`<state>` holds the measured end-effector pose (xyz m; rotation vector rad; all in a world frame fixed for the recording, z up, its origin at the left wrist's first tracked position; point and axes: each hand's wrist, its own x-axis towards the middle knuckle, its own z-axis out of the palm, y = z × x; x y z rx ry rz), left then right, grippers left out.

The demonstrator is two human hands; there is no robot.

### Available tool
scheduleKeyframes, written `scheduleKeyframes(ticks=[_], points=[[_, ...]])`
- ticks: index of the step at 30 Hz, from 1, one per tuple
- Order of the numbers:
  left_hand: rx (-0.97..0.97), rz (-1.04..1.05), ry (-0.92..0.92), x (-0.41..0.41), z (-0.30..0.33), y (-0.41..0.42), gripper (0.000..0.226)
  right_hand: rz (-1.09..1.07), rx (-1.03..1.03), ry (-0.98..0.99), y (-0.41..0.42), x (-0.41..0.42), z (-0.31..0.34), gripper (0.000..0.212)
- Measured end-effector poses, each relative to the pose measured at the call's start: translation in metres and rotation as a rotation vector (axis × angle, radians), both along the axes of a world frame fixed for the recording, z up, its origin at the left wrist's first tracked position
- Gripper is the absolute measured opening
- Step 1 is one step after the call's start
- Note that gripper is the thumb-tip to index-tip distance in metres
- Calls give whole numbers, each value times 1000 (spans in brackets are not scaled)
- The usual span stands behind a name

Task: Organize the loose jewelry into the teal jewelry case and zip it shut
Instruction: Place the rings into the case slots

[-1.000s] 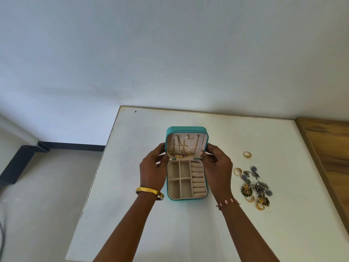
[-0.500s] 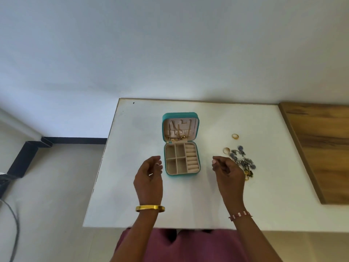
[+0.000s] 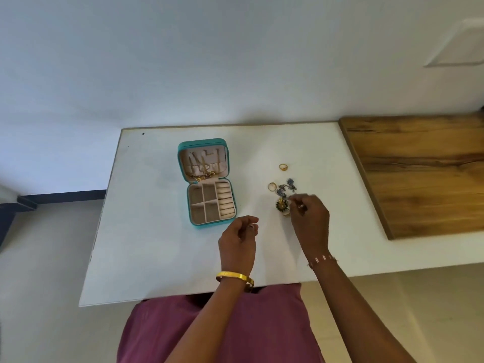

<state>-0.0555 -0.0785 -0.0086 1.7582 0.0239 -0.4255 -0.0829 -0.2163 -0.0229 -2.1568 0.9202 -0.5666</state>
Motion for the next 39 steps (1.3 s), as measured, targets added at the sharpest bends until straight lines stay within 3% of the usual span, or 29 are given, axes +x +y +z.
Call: scheduleKeyframes(ticks=[6, 11, 17, 21, 24, 32, 36, 39], points=[[20, -7, -26, 16, -4, -24, 20, 124, -321, 230, -23, 52, -6, 23], [36, -14, -15, 25, -5, -28, 19, 210, -551, 337, -25, 63, -17, 4], [18, 39, 41, 29, -4, -20, 20, 250, -584, 320, -16, 62, -19, 13], [-5, 48, 43, 28, 0, -14, 20, 231, -389, 127, 0, 52, -8, 5], [-39, 69, 49, 25, 2, -5, 22, 285, -220, 6, 29, 35, 7, 10], [-48, 127, -23, 18, 19, 22, 17, 290, 58, -62, 80, 12, 35, 9], [-44, 153, -60, 21, 26, 31, 14, 317, 383, -97, 78, 14, 48, 6], [-36, 154, -90, 18, 30, 35, 14, 349, 456, -84, 74, 12, 51, 10]])
